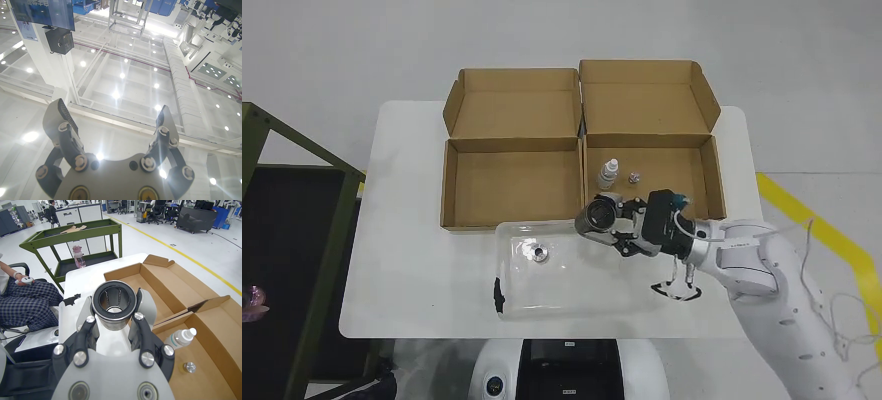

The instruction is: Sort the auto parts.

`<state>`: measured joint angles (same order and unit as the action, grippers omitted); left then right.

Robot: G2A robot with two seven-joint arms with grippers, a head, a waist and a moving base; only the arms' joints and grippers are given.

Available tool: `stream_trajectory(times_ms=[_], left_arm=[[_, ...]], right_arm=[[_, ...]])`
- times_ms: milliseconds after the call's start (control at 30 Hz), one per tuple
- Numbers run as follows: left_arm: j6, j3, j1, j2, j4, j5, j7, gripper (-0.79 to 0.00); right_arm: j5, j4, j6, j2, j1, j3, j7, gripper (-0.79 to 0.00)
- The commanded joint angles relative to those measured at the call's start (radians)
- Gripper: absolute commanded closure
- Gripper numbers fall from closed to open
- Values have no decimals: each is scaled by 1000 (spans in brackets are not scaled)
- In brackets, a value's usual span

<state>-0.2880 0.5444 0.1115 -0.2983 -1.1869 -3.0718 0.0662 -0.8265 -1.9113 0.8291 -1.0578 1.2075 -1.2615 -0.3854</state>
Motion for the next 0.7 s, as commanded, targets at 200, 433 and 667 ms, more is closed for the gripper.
stream_trajectory(times_ms=[200,433,667], left_arm=[[0,0,0,0,0,0,0,-785],[0,0,0,0,0,0,0,-785],[0,0,0,0,0,0,0,-785]], right_arm=[[46,18,2,3,-10,-5,7,0],[61,16,8,7,-8,-5,10,0],[18,3,-19,2,-26,41,2,0]])
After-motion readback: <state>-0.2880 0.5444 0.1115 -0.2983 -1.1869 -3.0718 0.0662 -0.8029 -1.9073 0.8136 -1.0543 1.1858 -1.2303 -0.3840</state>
